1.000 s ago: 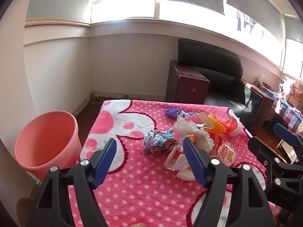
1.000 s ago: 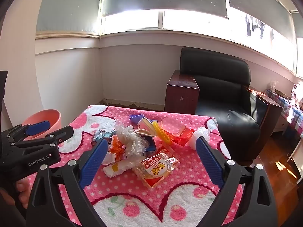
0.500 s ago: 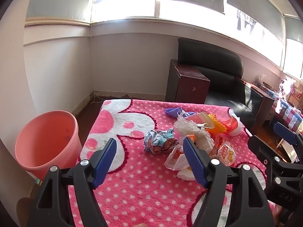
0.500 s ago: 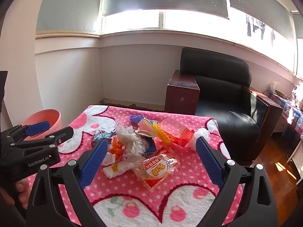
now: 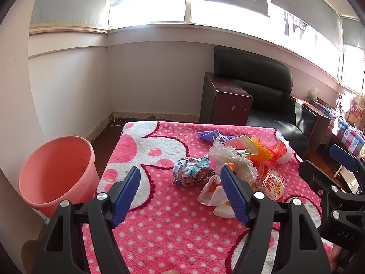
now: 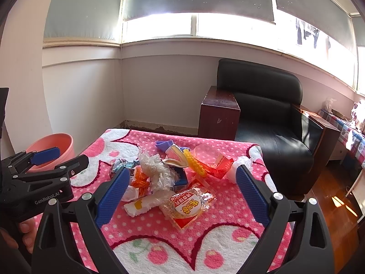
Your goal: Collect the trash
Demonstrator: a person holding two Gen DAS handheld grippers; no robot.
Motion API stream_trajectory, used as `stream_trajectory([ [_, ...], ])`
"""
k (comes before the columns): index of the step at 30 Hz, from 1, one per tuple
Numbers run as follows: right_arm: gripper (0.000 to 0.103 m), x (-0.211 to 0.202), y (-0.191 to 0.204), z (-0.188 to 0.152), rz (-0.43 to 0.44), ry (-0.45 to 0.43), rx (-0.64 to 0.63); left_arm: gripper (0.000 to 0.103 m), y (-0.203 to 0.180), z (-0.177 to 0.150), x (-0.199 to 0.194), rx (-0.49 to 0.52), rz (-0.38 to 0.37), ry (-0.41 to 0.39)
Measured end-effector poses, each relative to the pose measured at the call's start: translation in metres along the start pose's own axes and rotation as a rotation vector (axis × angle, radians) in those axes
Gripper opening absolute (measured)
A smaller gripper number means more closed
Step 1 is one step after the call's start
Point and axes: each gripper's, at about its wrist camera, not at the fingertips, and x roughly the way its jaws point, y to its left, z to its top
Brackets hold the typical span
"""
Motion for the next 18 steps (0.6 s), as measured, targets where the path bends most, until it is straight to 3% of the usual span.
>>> stream_trajectory([
  [18,0.094,-0.0057,0.0004,0.0024,-0.005,-0.016,-0.001,0.072,-0.0007,0.003,0.0006,0.004,0.0,-0.002],
])
